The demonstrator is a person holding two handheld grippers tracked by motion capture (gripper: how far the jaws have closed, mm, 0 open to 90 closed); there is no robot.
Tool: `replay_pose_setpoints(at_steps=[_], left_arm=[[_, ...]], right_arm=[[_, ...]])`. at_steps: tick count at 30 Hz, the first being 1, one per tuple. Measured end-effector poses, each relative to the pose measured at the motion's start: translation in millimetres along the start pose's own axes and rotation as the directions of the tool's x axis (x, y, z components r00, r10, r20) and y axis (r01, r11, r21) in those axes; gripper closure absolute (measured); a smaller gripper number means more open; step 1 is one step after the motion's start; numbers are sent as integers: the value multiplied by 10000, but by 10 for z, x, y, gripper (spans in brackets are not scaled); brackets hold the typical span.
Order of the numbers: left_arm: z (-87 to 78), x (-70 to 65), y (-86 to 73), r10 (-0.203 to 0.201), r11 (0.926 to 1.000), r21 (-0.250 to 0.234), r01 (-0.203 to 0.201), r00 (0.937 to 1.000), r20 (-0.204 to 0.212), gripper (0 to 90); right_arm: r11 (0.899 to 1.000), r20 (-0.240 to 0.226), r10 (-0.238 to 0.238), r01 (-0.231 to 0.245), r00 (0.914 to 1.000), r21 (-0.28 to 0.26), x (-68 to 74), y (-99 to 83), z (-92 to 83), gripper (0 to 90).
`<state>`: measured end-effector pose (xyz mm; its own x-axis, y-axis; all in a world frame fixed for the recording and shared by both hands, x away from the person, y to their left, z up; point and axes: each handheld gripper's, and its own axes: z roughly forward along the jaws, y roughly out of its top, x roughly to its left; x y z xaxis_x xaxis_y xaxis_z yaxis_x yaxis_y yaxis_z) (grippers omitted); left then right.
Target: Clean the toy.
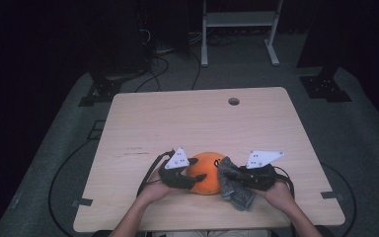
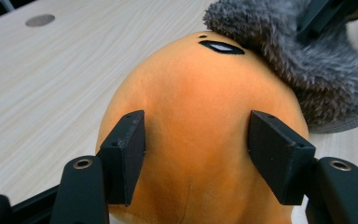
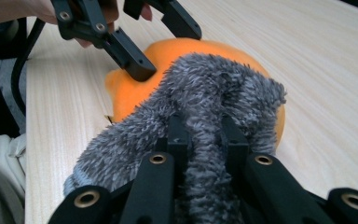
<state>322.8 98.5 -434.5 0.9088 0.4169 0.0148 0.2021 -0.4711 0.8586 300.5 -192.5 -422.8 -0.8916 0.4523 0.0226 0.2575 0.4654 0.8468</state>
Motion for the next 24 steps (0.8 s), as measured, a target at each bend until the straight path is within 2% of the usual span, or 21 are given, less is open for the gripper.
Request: replay_pose_setpoints(at_steps=[5,7,10,12,13,15,16,17,18,20,21,23,24], left_arm=[[5,-19,10,-24,10000,49,25,10000,-62,376],[4,-27,18,89,9999,124,-88,9999,-60,379],[20,-60,36,300,9994,160,-301,9995,58,389],[30,-106,58,646,9976,252,-650,9978,164,396],[29,-124,69,794,9962,339,-800,9967,195,398],[31,-136,74,848,9958,329,-856,9961,234,397],[23,-133,78,818,9960,332,-830,9959,386,392],[23,-133,78,818,9960,332,-830,9959,386,379],[1,-113,96,481,9987,98,-490,9956,807,344],[-39,-95,144,43,9998,-193,-21,9937,1120,245],[-39,-95,144,43,9998,-193,-21,9937,1120,217],[-64,-84,189,-235,9991,-324,266,9954,930,184],[-68,-61,209,-434,9989,-125,441,9977,525,141]], right_arm=[[9981,376,167,-189,9992,593,-88,-105,-53,784],[9973,652,16,-64,9979,725,-92,-100,-83,785],[9995,317,287,-283,9991,-138,-106,-1,-144,786],[9975,117,466,-459,9988,-532,-121,91,-140,786],[9969,51,495,-490,9988,-611,-132,128,-120,786],[9971,1,538,-537,9986,-548,-141,152,-86,785],[9980,-31,574,-575,9983,-248,-146,143,-5,786],[9980,-31,574,-575,9983,-248,-146,143,-5,786],[9970,-284,757,-761,9967,-128,-141,100,36,785],[9987,-164,504,-502,9986,82,-98,87,22,786],[9987,-164,504,-502,9986,82,-98,87,22,786],[9994,-185,323,-321,9993,119,-53,54,1,786],[9997,-371,181,-174,9991,179,-6,12,-19,786]])
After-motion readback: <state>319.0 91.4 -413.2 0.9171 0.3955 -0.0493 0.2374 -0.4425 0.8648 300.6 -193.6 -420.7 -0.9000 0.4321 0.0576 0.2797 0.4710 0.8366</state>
